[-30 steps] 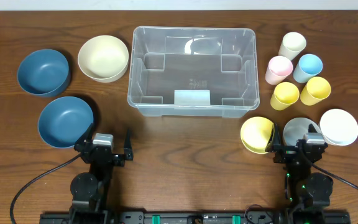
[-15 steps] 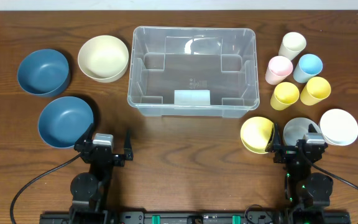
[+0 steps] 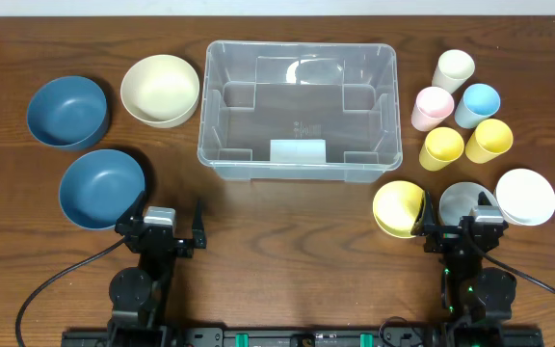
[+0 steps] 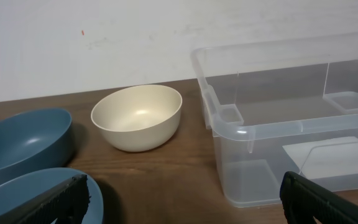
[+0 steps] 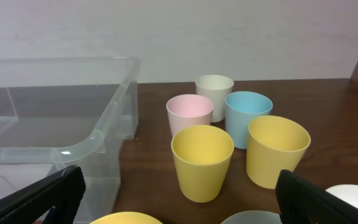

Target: Pack container

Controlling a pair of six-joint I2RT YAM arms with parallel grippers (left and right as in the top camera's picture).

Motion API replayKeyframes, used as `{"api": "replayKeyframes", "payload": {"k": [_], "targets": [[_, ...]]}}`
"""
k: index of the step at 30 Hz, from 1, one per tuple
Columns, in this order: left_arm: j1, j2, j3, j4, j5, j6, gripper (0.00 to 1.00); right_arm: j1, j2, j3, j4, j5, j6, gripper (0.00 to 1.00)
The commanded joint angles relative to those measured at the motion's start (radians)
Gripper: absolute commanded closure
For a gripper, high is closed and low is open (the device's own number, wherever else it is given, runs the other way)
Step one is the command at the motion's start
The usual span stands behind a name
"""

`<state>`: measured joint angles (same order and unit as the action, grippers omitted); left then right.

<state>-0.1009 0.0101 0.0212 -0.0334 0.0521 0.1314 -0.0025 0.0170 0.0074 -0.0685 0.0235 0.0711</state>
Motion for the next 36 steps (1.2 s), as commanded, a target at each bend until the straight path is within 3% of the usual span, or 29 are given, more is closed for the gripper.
{"api": "replayKeyframes", "payload": {"k": [1, 7, 10, 18, 22, 28, 32, 36], "targets": [[0.004, -0.005, -0.017, -0.036, -0.015, 0.01, 0.02, -0.003, -0.01, -0.002, -0.003, 0.014, -0.009, 0.01], [0.004, -0.005, -0.017, -0.036, -0.014, 0.01, 0.02, -0.004, -0.01, -0.002, 0.039, 0.052, -0.006, 0.01], [0.005, -0.005, -0.017, -0.036, -0.015, 0.01, 0.02, -0.004, -0.01, -0.001, 0.093, 0.039, 0.089, 0.01], [0.004, -0.005, -0.017, -0.036, -0.015, 0.01, 0.02, -0.004, 0.111, 0.248, -0.084, -0.046, 0.206, 0.01], [0.004, -0.005, -0.017, -0.036, -0.015, 0.01, 0.02, -0.004, 0.311, 0.517, -0.244, -0.098, 0.205, 0.01], [0.004, -0.005, -0.017, -0.036, -0.014, 0.01, 0.02, -0.004, 0.661, 0.965, -0.694, -0.165, 0.195, 0.01], [0.004, -0.005, -0.017, -0.036, -0.015, 0.01, 0.02, -0.004, 0.781, 1.11, -0.822, -0.164, 0.137, 0.01], [0.004, -0.005, -0.017, -0.036, -0.015, 0.01, 0.02, -0.004, 0.819, 1.128, -0.888, -0.166, 0.137, 0.01]]}}
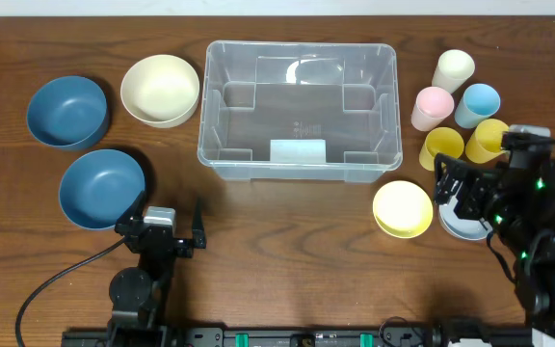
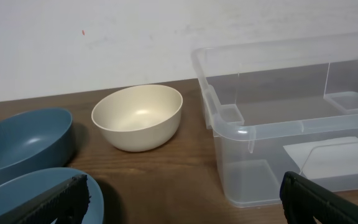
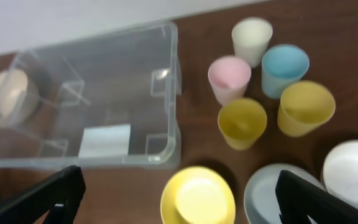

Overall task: Pack container
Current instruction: 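Move the right gripper over the light-blue bowl and lower onto its rim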

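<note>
The clear plastic container [image 1: 297, 101] stands empty at the middle back, also visible as container [image 3: 86, 106]. To its right stand several cups: cream [image 1: 453, 69], pink [image 1: 433, 106], light blue [image 1: 477, 104] and two yellow [image 1: 441, 147]. In front of them lie a yellow bowl [image 3: 197, 199], a grey bowl [image 3: 272, 196] and a white bowl [image 3: 353, 174]. My right gripper [image 3: 179, 208] hangs open above these bowls, looking down, holding nothing. At the left are two blue bowls [image 1: 102, 188] and a cream bowl [image 1: 160, 90]. My left gripper [image 2: 179, 205] rests open near the front edge.
In the overhead view the raised right arm [image 1: 523, 193] covers the white bowl and part of the grey bowl. Bare wood lies between the container's front wall and the two arm bases.
My right arm has lifted from its rest at the front edge and now hovers over the yellow and grey bowls, camera tilted down, jaws still open. The left arm has not moved.
</note>
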Controlling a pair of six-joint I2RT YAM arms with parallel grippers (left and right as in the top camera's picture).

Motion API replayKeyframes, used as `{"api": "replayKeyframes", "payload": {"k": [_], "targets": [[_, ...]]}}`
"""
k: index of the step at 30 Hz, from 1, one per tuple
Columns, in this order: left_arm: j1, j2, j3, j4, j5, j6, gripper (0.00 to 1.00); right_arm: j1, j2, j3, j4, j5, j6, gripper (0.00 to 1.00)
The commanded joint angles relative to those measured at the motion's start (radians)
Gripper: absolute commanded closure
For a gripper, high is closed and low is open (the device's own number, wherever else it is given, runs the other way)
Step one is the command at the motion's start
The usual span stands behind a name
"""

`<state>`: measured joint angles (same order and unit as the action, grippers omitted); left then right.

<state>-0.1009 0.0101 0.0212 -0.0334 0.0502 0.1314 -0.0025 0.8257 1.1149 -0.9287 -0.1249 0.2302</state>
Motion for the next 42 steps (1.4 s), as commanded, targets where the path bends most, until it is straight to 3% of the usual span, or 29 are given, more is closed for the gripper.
{"api": "replayKeyframes", "payload": {"k": [1, 4, 9, 11, 17, 26, 42], "targets": [[0.004, -0.005, -0.017, -0.036, -0.013, 0.01, 0.02, -0.004, 0.016, 0.019, -0.036, -0.018, -0.023, 0.01], [0.004, -0.005, -0.017, -0.036, -0.013, 0.01, 0.02, -0.006, 0.027, 0.018, -0.087, 0.031, -0.005, 0.05], [0.004, -0.005, -0.017, -0.036, -0.013, 0.01, 0.02, -0.058, 0.029, 0.013, -0.245, 0.357, 0.376, 0.02], [0.004, -0.005, -0.017, -0.036, -0.013, 0.01, 0.02, -0.095, 0.031, -0.008, -0.289, 0.409, 0.454, 0.01], [0.004, -0.005, -0.017, -0.036, -0.013, 0.01, 0.02, -0.204, 0.058, -0.13, -0.269, 0.394, 0.453, 0.01], [0.004, -0.005, -0.017, -0.036, -0.013, 0.01, 0.02, -0.346, 0.196, -0.276, -0.097, 0.257, 0.415, 0.04], [0.004, -0.005, -0.017, -0.036, -0.013, 0.01, 0.02, -0.361, 0.434, -0.402, 0.101, 0.217, 0.404, 0.28]]}}
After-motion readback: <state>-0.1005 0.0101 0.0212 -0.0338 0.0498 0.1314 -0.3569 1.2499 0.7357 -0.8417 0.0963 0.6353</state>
